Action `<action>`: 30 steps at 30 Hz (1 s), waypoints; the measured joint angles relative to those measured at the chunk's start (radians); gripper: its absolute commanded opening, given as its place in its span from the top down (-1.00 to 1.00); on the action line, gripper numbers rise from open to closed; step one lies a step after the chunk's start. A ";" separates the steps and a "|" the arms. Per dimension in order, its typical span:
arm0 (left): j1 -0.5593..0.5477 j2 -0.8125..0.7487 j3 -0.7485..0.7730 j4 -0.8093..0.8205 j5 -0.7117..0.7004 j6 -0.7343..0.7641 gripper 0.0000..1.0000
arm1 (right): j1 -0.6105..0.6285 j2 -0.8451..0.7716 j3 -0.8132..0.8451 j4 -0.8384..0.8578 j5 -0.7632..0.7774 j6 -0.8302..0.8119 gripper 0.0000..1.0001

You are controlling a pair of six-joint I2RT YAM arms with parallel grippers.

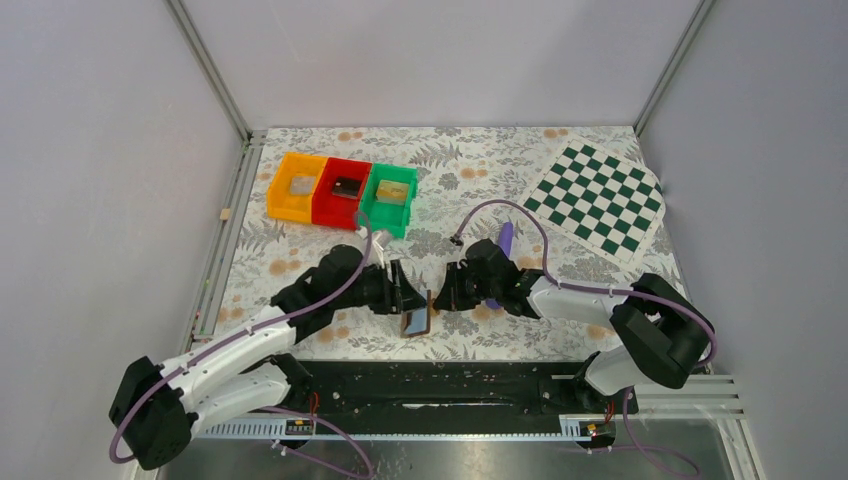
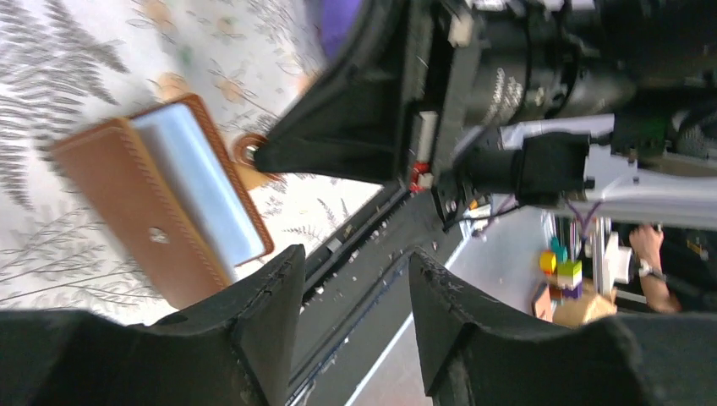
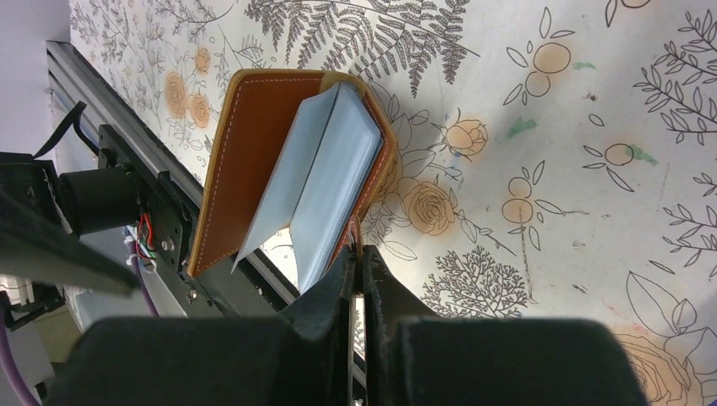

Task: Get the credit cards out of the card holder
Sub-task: Open the card holder at the center of the board.

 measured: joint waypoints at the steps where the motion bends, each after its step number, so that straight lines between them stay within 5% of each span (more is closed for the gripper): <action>1: -0.019 0.013 0.000 0.013 0.010 0.000 0.04 | 0.000 0.000 0.001 0.000 0.000 0.003 1.00; 7: -0.078 0.037 0.004 0.051 0.010 0.000 0.06 | 0.000 -0.042 0.001 0.000 -0.024 0.043 1.00; 17: -0.078 0.062 0.010 -0.069 -0.225 0.002 0.06 | -0.001 -0.071 0.012 0.024 -0.036 0.060 1.00; 30: -0.078 0.112 0.009 -0.102 -0.341 0.019 0.05 | -0.027 -0.031 -0.008 -0.029 0.010 -0.065 0.94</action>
